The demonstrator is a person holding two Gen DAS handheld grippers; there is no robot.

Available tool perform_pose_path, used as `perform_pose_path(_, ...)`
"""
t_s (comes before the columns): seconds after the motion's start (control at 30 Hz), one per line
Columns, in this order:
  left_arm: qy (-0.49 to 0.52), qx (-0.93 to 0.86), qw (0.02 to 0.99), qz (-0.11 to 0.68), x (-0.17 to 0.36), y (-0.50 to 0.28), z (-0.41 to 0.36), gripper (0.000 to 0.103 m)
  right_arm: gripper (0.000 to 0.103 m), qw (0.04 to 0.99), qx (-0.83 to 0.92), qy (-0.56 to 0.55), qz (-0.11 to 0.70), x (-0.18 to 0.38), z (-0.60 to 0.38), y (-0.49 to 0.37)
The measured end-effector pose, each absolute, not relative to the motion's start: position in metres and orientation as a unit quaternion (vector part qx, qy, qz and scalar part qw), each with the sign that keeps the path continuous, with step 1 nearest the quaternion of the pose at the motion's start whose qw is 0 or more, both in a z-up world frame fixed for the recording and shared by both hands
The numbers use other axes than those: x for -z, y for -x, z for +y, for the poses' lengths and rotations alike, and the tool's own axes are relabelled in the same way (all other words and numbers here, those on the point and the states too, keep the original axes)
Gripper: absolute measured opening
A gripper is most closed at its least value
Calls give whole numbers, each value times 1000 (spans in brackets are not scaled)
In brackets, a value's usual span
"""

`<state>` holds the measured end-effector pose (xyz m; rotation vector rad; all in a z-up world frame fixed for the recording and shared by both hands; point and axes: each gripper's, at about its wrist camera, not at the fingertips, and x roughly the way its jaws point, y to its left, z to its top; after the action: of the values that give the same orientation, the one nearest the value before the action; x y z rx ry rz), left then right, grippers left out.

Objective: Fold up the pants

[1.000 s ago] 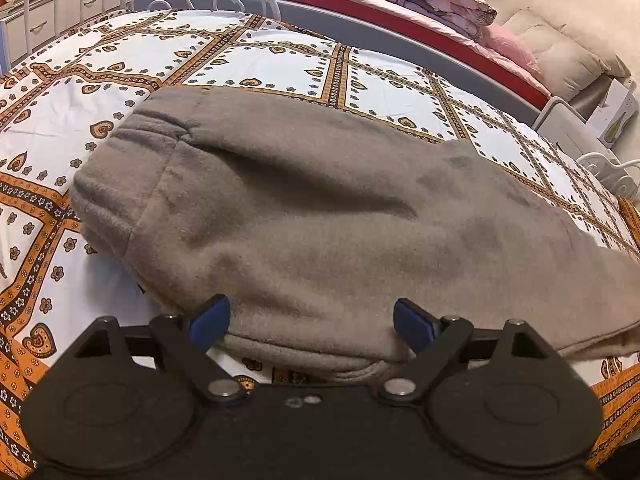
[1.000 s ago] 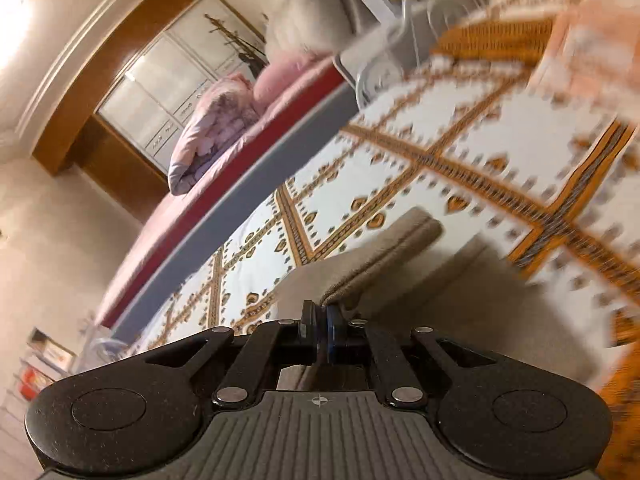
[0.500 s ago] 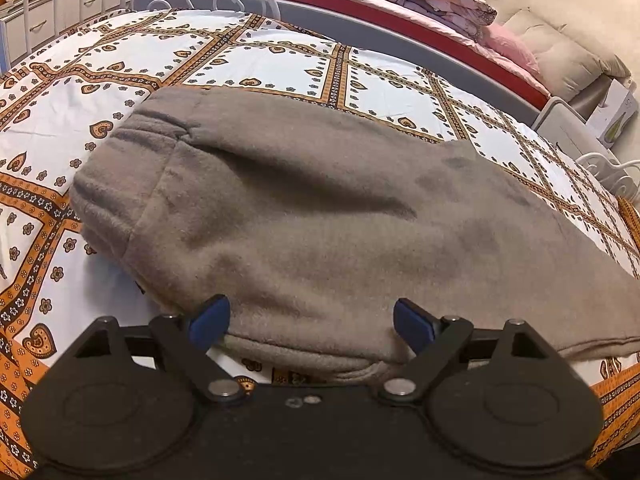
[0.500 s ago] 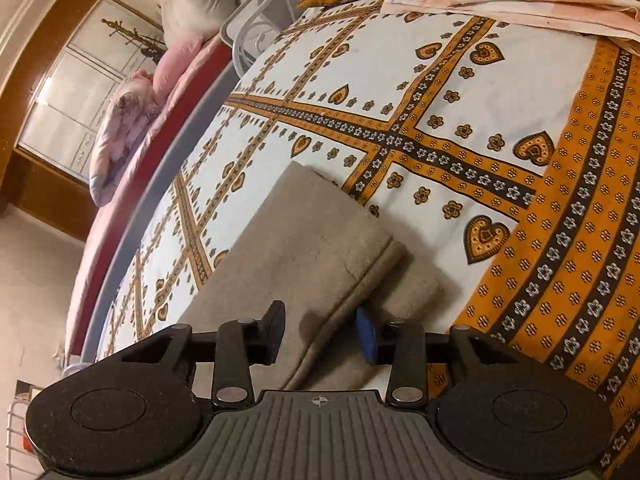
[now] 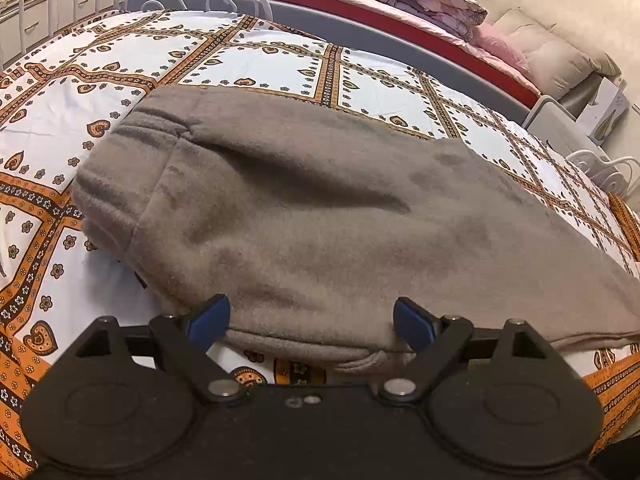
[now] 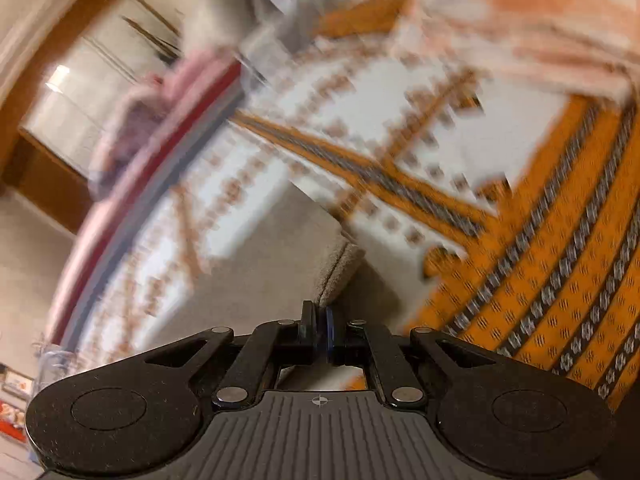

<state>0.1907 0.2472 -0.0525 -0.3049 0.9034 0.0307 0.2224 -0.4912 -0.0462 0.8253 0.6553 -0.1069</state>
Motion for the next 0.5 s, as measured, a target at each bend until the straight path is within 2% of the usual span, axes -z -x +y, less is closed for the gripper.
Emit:
perform_pose_path(0.07, 149, -12, 889, 433, 53, -190, 248, 82, 5, 868, 45, -385, 310, 44, -492, -224)
perform_pose_path(0.17, 145, -13, 890, 433, 51, -189, 248, 82, 6, 839, 74, -392, 369, 65, -498, -235)
perform_pose_path(0.2, 143, -14, 891, 431, 50, -189, 247, 81, 6, 831, 77, -423, 353, 67, -504, -229)
perform_pose_path(0.27, 139, -11, 895, 424, 44, -186, 245, 78, 6, 845, 130, -400, 331, 50, -505, -215)
perform_pose_path(0.33, 138, -7, 898, 418, 41, -183, 245, 76, 6, 853, 84, -423, 293, 38, -504, -203)
perform_pose_path(0.47, 128, -76, 904, 400, 35, -178, 257, 60, 6, 863, -18, -396, 314, 28, -460, -206)
perform_pose_path(0.5, 136, -94, 905, 392, 33, -176, 262, 60, 6, 859, -41, -393, 326, 31, -443, -210)
